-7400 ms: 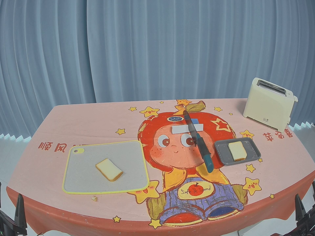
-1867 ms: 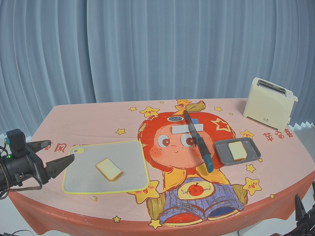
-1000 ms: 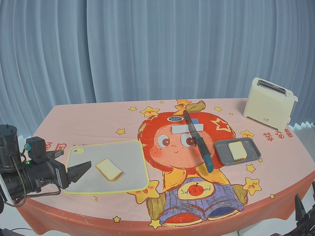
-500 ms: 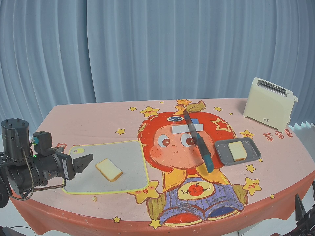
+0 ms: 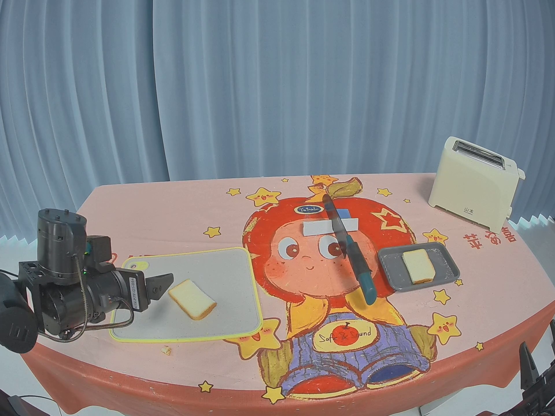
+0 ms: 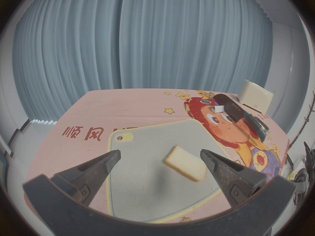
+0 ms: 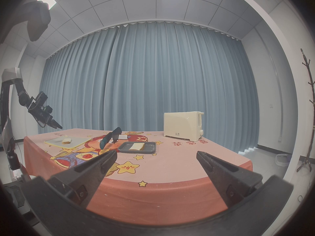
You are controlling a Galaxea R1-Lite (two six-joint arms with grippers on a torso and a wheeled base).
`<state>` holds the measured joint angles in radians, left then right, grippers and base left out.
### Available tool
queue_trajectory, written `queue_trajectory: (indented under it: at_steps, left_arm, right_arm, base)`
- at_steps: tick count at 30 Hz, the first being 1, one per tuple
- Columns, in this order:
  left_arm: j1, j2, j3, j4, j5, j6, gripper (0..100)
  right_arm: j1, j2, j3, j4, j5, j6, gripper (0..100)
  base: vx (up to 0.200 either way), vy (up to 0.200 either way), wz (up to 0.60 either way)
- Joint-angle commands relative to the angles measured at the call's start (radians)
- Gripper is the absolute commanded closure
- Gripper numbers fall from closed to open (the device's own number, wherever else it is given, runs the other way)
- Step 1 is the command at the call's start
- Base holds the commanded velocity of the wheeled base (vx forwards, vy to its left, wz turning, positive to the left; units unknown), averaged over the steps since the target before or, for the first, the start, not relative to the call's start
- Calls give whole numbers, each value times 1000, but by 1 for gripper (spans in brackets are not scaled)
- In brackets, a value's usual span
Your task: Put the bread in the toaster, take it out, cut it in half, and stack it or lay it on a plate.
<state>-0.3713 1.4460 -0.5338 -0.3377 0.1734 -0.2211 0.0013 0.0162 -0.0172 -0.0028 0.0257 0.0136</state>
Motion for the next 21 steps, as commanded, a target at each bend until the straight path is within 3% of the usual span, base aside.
queue_trajectory:
  at_steps: [1, 21]
  left_arm:
    - [3, 102, -28, 28, 34, -11, 0]
    - [26, 191, -67, 63, 43, -31, 0]
  right_arm:
    - [0, -16, 17, 0, 0, 0, 0]
    - [0, -16, 17, 0, 0, 0, 0]
  base:
    - [0, 0, 0]
    - [0, 0, 0]
